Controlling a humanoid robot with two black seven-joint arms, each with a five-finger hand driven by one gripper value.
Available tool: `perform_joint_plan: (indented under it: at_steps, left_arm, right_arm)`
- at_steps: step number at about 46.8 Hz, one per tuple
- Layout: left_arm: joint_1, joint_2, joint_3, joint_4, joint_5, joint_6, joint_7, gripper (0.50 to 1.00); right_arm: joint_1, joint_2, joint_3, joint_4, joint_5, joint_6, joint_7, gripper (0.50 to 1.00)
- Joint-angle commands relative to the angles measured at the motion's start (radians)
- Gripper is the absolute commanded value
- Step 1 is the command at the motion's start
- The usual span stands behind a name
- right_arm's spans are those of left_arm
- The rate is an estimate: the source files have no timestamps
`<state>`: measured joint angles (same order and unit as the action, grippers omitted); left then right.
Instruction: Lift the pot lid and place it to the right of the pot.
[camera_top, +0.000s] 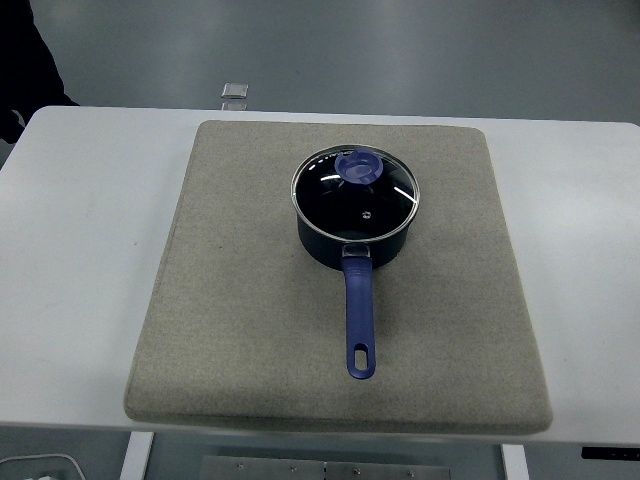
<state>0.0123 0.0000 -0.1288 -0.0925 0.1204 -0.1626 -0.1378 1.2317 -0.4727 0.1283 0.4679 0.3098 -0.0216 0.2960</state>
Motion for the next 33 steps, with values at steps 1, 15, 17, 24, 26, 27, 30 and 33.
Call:
perform_joint_plan:
  at_steps: [1,15,17,24,26,27,30,33]
  left_arm:
    - [-0.005,0.0,0.003,0.002,-0.001,0.0,0.0,1.0]
    - [-0.002,0.0,0.0,0.002,0.001,0.0,0.0,1.0]
    - [0.0,0.0,0.0,-0.003,0.001,0.0,0.0,1.0]
    - [0.0,0.0,0.0,0.005,-0.001,0.0,0.0,1.0]
    - [0.0,0.0,0.0,0.004,0.001,0.0,0.0,1.0]
    - [0.0,0.0,0.0,0.003,0.001,0.0,0.0,1.0]
    - [0.0,0.0,0.0,0.002,0.001,0.0,0.0,1.0]
    - [-0.002,0.0,0.0,0.003,-0.001,0.0,0.0,1.0]
  right_arm:
    - [-0.001,-0.001,-0.001,0.0,0.0,0.0,0.0,0.911]
    - [-0.001,-0.014,-0.001,-0.002,-0.002,0.002,0.0,0.913]
    - [-0.001,-0.014,-0.001,-0.002,-0.002,0.002,0.0,0.911]
    - [0.003,-0.017,-0.001,-0.002,-0.024,0.002,0.0,0.911]
    - [0.005,-0.018,-0.001,-0.003,-0.046,0.002,0.002,0.911]
    - [0.006,-0.018,-0.001,-0.003,-0.058,0.002,0.002,0.913]
    - [0.006,-0.026,0.001,-0.005,-0.098,0.002,0.003,0.911]
    - [0.008,-0.03,0.005,-0.005,-0.123,0.0,0.005,0.913]
